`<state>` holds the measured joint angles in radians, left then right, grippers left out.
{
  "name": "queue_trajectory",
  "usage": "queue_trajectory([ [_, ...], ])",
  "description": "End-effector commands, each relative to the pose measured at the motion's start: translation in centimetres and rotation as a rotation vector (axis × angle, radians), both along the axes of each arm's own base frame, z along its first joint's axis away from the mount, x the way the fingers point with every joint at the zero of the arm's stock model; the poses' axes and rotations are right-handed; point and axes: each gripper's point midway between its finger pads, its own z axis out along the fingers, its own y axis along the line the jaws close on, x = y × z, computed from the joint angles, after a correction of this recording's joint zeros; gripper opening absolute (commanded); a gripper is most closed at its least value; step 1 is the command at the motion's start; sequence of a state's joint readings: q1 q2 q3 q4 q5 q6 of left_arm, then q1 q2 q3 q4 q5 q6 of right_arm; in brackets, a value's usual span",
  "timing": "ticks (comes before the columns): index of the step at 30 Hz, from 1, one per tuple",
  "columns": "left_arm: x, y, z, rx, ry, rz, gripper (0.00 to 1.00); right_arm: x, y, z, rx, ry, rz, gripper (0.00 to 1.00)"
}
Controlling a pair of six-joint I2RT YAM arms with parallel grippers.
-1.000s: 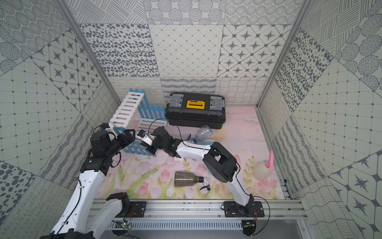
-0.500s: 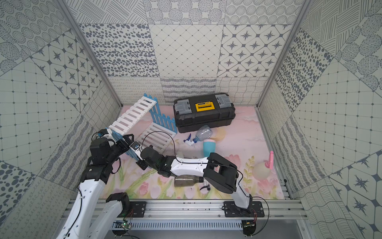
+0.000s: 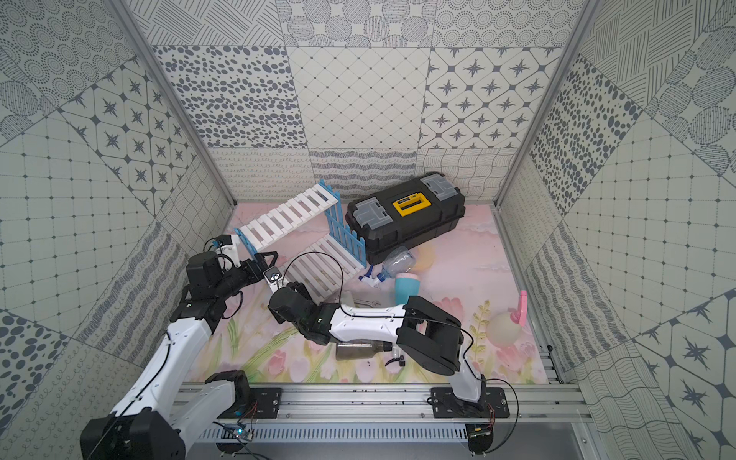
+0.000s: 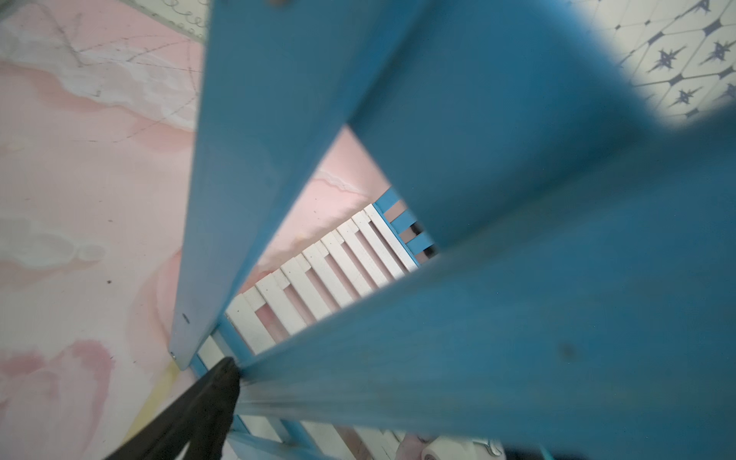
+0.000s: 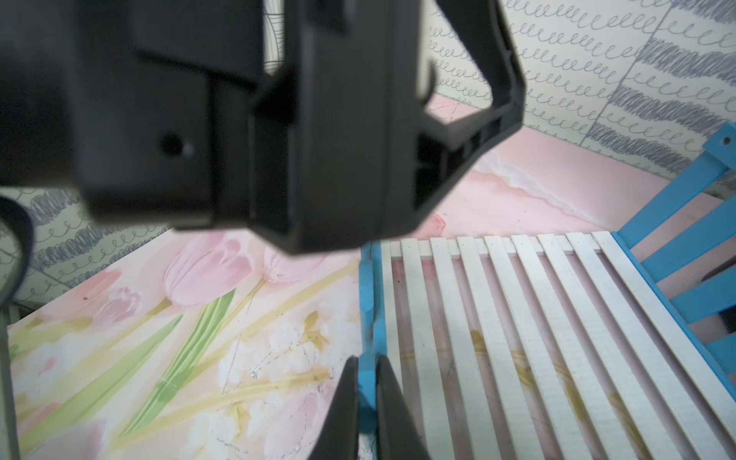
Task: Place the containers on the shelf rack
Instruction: Adjust the shelf at the center of the board.
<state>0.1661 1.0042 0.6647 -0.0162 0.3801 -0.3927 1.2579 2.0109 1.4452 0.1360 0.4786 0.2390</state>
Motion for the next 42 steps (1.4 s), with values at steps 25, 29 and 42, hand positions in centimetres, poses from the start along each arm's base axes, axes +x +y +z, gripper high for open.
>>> queue_trajectory([
  [25,-11.2,-7.2,13.0,0.152,-0.211,-0.322,0.91,-4.2,-24.2,6.0,0.242,0.412,-0.151,0.97],
  [29,-13.7,-11.1,12.6,0.112,-0.163,-0.539,0.87,-4.4,-29.4,1.1,0.212,0.619,-0.250,0.97],
  [42,-19.9,-27.0,0.5,0.499,-0.089,-1.308,0.95,-3.5,-36.7,-4.7,0.178,0.813,-0.392,0.97],
])
